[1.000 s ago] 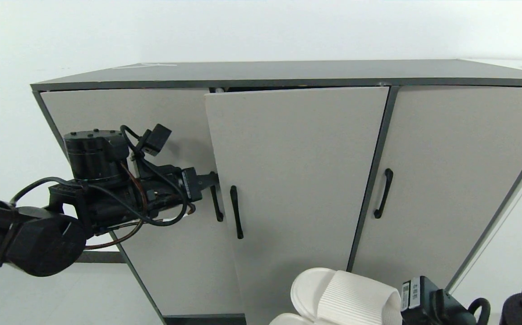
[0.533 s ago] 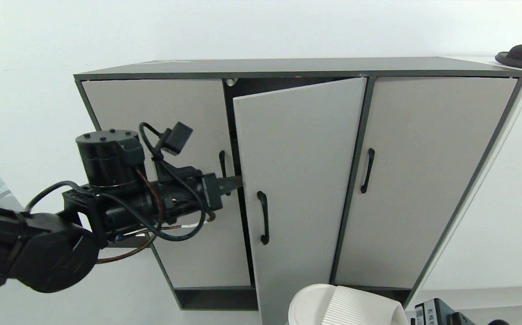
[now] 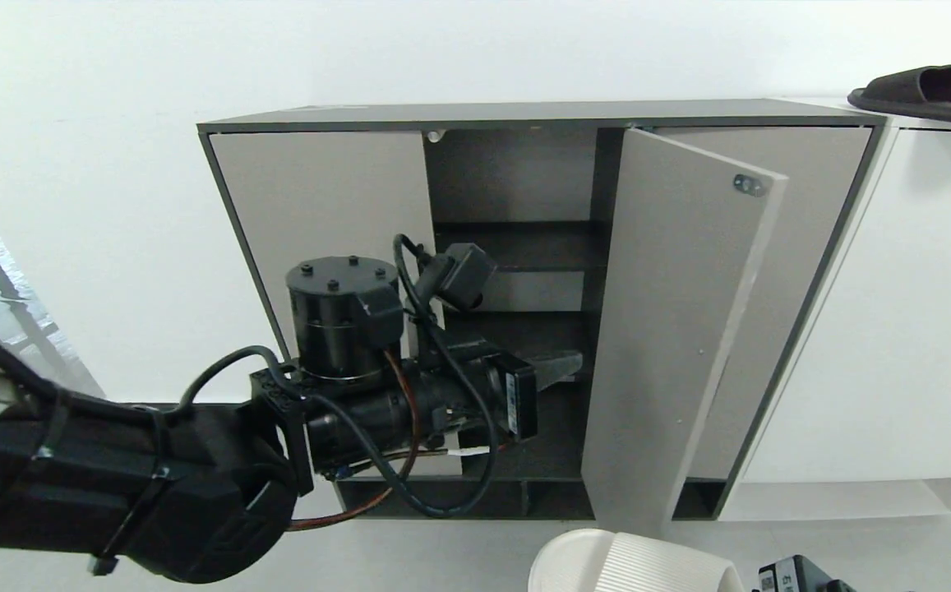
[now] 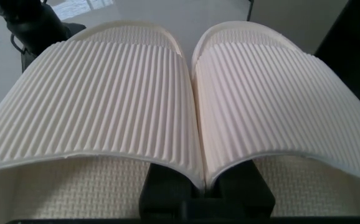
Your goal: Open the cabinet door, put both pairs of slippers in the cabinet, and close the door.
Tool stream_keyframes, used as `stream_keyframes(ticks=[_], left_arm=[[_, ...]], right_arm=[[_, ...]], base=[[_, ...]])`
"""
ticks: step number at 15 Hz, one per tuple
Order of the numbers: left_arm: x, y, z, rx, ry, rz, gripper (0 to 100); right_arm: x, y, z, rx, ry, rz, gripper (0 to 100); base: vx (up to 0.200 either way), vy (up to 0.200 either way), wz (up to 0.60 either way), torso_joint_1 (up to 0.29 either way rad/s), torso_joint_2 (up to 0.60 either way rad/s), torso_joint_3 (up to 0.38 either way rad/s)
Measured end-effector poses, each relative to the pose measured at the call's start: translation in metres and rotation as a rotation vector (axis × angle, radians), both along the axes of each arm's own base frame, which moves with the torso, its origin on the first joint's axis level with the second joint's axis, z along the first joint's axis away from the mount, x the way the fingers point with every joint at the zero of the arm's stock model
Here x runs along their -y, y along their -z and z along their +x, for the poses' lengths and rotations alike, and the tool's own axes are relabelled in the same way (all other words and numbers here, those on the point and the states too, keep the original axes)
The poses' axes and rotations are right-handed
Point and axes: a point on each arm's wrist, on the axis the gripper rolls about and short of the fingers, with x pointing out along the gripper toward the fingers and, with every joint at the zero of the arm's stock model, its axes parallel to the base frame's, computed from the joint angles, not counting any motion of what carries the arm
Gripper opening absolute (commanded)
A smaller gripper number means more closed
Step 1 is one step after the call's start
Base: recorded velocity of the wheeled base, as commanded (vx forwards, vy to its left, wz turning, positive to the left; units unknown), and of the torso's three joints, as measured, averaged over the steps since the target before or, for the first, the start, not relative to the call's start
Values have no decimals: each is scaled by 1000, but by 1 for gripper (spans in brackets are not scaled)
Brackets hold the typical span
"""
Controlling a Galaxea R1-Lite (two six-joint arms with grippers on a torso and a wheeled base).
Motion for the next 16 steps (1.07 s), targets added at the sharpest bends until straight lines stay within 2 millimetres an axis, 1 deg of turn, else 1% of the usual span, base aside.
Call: stream_keyframes(ticks=[2,3,4,5,7,8,9,10,11,12,13,14,15,16], left_arm=[[-29,-11,2,26,-146,-9,0],[-48,-17,0,43,-262,-7,0],[-66,-21,-6,59,-367,14,0],[-87,-26,-16,82,-476,58,0],[-126,-33,-51,132,-682,153,0],[-143,-35,-74,148,-791,198,0],[-161,-35,-101,159,-916,238,0],[-177,-31,-128,161,-1026,273,0],[-191,-23,-158,158,-1121,306,0],[-204,-10,-184,147,-1204,342,0],[-215,9,-210,126,-1292,384,0],[-222,28,-229,103,-1374,421,0],[-227,52,-246,73,-1465,462,0],[-228,70,-259,62,-1540,481,0]], right_arm=[[-1,0,1,2,10,1,0],[-3,-3,6,13,48,9,0],[-5,-5,10,26,95,12,0],[-10,-9,18,52,181,23,0],[-18,-14,34,84,311,34,0],[-20,-16,41,93,346,40,0],[-22,-18,46,99,369,44,0],[-23,-18,49,104,388,44,0],[-22,-18,53,113,425,40,0],[-22,-18,55,118,443,36,0],[-22,-19,56,121,450,36,0],[-22,-19,57,122,454,35,0],[-22,-19,57,127,454,35,0],[-22,-19,58,127,456,32,0]], base=[[0,0,0,0,0,0],[0,0,0,0,0,0],[0,0,0,0,0,0],[0,0,0,0,0,0],[0,0,0,0,0,0],[0,0,0,0,0,0],[0,0,0,0,0,0],[0,0,0,0,0,0],[0,0,0,0,0,0],[0,0,0,0,0,0],[0,0,0,0,0,0],[0,0,0,0,0,0],[0,0,0,0,0,0],[0,0,0,0,0,0]])
